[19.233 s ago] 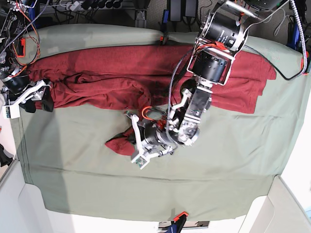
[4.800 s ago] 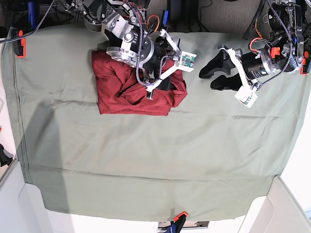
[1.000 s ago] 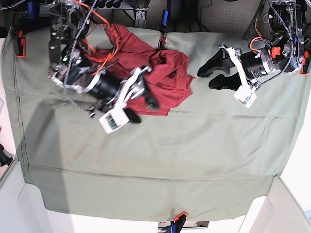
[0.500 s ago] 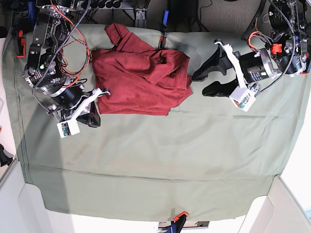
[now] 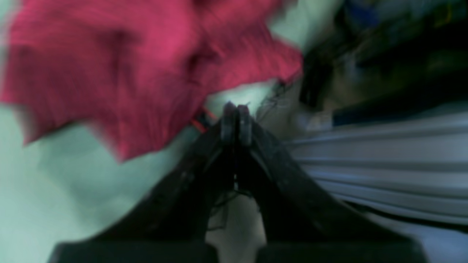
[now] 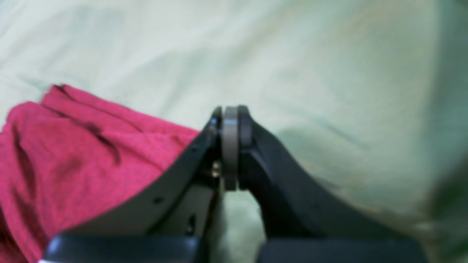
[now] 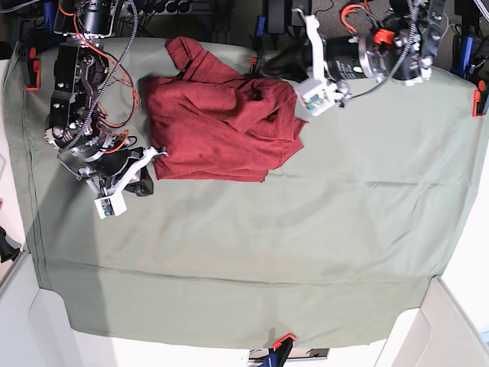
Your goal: Fold the T-shirt properly
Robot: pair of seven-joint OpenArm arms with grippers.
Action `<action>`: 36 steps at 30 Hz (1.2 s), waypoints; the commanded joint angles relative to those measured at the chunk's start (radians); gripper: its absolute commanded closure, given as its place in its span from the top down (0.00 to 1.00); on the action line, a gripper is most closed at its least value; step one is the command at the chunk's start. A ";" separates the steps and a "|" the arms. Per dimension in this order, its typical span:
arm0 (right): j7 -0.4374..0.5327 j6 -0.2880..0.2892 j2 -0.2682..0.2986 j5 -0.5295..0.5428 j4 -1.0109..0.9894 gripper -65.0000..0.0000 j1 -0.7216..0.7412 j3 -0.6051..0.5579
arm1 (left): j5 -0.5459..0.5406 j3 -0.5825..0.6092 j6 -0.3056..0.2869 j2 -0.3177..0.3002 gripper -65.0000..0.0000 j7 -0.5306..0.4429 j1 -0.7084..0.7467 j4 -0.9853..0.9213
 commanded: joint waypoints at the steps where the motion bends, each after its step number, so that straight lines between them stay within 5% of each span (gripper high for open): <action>1: 0.029 0.001 0.003 0.012 0.005 0.00 0.030 0.001 | 0.046 0.015 -0.006 -0.009 0.00 -0.063 -0.010 0.014; 4: 0.030 0.002 0.003 0.012 -0.028 0.00 0.046 0.001 | 0.209 0.069 -0.006 -0.009 0.00 -0.177 -0.010 0.009; 12: 0.038 0.005 0.003 0.012 -0.075 0.00 0.082 0.001 | 0.394 0.219 -0.006 -0.010 0.00 -0.233 -0.074 -0.134; 36: 0.029 0.006 0.003 0.038 -0.099 0.00 0.091 0.001 | 0.454 0.220 -0.006 -0.014 0.00 -0.286 -0.337 -0.463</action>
